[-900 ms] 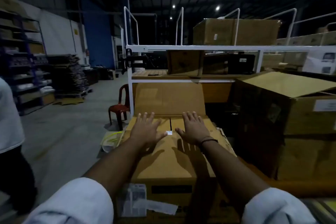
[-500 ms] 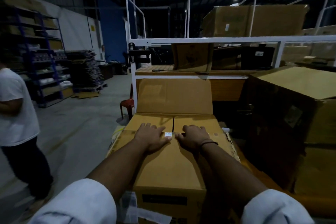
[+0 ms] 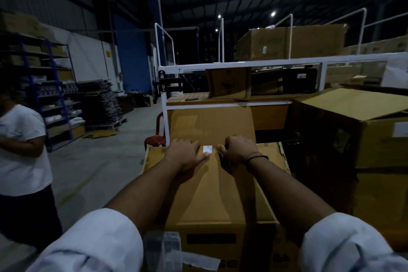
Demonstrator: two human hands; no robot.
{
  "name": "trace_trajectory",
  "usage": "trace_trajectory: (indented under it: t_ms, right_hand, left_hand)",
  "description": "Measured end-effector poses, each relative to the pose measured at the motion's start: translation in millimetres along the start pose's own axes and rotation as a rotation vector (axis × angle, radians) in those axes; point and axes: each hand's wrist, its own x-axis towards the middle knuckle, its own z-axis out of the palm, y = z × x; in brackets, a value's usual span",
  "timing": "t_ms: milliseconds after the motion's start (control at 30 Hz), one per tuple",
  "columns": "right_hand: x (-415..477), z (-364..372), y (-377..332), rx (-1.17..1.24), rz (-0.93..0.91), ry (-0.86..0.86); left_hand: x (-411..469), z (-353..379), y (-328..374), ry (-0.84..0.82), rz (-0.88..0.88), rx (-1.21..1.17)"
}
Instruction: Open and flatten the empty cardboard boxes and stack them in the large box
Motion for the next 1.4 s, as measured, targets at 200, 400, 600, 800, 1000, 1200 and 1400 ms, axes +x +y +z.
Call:
trace_trajectory:
  t_ms: [200,400,600,800,1000,1200,1400]
  right_hand:
    - [-43.9,-51.0,-26.8,-0.04,0.012,0.153]
    - [-104.3,-84.7,-53.6,-0.05,0.025,0.31]
    - [-161.9,-110.7,-84.5,-0.081,0.082,0.268]
    - [-202.3,-116.7,-99.7,-0.096,0.13,0.147]
    - [-228.9,-113.5,-107.4,-0.057,0.166,-0.003]
    - [-252.7,-98.8,-110.8,0.068,0.208,-0.373]
    - [-277.3,-13.0,-88.5,0.009,0.104,-0.547]
  left_hand:
    - [-38.2,-56.6,-7.9,0.123,0.047,-0.031]
    - [-91.1,-94.7,-6.7,0.248,0.1,-0.072]
    - [-149.8,-125.8,3.1,0.298,0.077,-0.167]
    - [-179.2,-135.3,8.9,0.051,0.015,-0.223]
    - [-197.9,-145.4,16.1,-0.23,0.024,-0.302]
    - [-219.9,-127.7,17.6,-0.668,0.089,-0.574]
    - [-243.3,-55.0,34.7,-0.729,0.155,-0.4]
